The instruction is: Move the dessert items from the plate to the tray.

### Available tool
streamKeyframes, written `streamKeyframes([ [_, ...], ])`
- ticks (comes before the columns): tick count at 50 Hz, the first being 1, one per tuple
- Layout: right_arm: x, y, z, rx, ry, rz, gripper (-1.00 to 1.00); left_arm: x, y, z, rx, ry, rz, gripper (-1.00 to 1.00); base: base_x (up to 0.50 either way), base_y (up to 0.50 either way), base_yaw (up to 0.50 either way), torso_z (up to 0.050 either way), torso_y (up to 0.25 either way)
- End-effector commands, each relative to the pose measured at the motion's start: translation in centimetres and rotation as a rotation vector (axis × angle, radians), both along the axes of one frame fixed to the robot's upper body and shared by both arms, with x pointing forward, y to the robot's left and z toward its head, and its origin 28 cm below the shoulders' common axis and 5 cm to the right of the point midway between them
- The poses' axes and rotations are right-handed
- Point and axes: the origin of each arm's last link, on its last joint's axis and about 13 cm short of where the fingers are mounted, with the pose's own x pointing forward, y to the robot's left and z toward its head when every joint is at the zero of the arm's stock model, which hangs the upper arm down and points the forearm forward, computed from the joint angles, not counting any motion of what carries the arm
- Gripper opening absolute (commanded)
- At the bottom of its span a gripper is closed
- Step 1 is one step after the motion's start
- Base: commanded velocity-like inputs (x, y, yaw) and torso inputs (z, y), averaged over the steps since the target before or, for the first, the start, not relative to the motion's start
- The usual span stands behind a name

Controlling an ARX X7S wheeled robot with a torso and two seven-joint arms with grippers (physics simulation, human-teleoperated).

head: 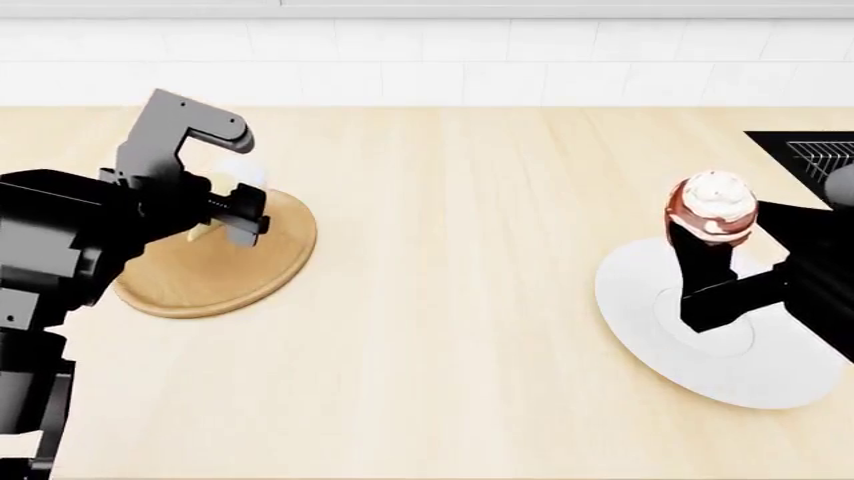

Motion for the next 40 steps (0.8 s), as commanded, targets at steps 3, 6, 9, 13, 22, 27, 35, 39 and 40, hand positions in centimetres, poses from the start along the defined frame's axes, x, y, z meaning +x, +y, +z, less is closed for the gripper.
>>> streamKeyframes([
  [3, 0.0, 0.0, 0.8, 0.007, -0.031, 0.003, -1.0, -0.2, -0.5, 1.5, -0.01, -0.064, -0.021, -1.0, 0.0, 0.0, 0.0, 0.0, 0.0],
  [6, -0.2, 0.1, 1.5, 0.007, -0.056, 0.002, -1.0, -0.5, -0.7, 1.7, -0.019, -0.071, -0.03, -1.0, 0.0, 0.0, 0.0, 0.0, 0.0],
  [9, -0.4, 0.4, 2.1, -0.005, -0.078, 0.008, -1.0, -0.8, -0.8, 1.8, -0.025, -0.077, -0.039, -1.0, 0.0, 0.0, 0.0, 0.0, 0.0],
  [13, -0.5, 0.7, 2.7, -0.017, -0.101, 0.011, -1.0, -1.2, -0.9, 1.9, -0.031, -0.083, -0.046, -1.0, 0.0, 0.0, 0.0, 0.0, 0.0],
  [22, -1.0, 1.1, 3.6, -0.043, -0.127, 0.016, -1.0, -1.5, -1.1, 2.1, -0.043, -0.093, -0.056, -1.0, -0.25, -0.01, 0.0, 0.0, 0.0],
  [27, -1.1, 1.1, 3.8, -0.037, -0.143, 0.011, -1.0, -1.7, -1.2, 2.0, -0.045, -0.09, -0.06, -1.0, -0.5, -0.26, 0.0, 0.0, 0.0],
  [35, -1.5, 1.0, 4.1, -0.019, -0.165, -0.003, -1.0, -1.8, -1.4, 2.2, -0.054, -0.094, -0.064, -1.0, -0.15, -0.5, 0.0, 0.0, 0.0],
  [39, -1.5, 1.0, 4.2, -0.017, -0.171, -0.006, -1.0, -1.8, -1.4, 2.2, -0.056, -0.094, -0.065, -1.0, 0.0, -0.5, 0.0, 0.0, 0.0],
  [40, -1.5, 1.1, 4.2, -0.017, -0.173, -0.005, -1.0, -1.8, -1.4, 2.2, -0.056, -0.095, -0.066, -1.0, 0.0, -0.5, 0.0, 0.0, 0.0],
])
